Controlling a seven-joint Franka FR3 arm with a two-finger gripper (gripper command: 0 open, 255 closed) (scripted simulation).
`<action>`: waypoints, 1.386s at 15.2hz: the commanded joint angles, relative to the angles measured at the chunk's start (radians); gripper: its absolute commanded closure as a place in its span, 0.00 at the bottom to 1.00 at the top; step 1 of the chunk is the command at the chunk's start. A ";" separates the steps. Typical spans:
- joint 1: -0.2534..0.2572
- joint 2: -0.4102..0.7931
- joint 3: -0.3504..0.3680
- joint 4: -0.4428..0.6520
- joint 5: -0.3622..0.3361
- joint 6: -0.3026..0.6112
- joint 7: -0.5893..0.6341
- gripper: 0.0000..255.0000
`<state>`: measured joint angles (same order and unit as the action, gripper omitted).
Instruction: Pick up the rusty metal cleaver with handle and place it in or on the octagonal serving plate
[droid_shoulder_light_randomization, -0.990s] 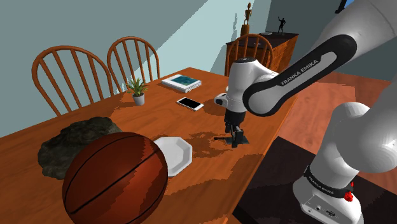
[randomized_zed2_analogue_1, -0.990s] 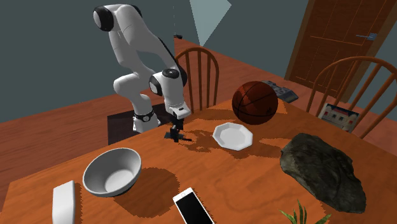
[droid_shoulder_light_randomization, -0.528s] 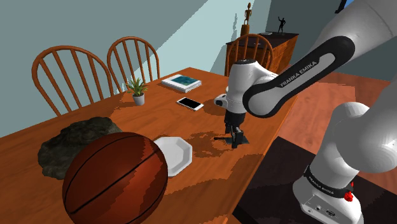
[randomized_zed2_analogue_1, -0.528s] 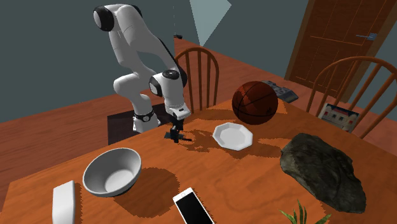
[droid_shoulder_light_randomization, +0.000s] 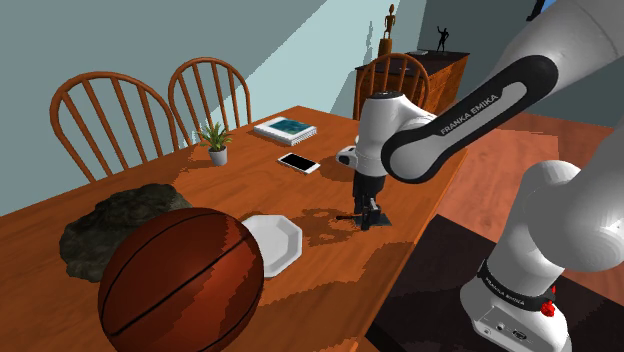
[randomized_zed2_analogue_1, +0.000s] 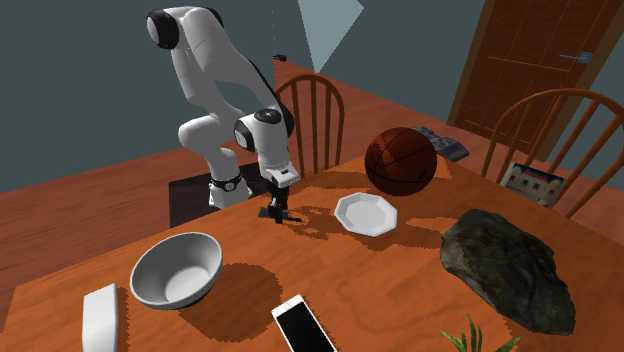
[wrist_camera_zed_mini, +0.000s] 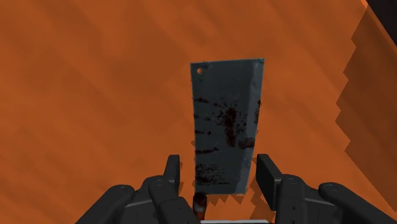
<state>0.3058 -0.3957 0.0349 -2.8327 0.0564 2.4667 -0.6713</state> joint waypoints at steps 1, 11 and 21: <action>-0.003 0.008 -0.003 -0.005 -0.002 0.003 -0.002 1.00; 0.000 -0.098 0.002 0.042 -0.004 -0.149 0.010 1.00; 0.009 -0.140 0.016 0.132 0.001 -0.281 0.033 1.00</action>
<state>0.3098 -0.5459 0.0437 -2.7100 0.0534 2.1850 -0.6473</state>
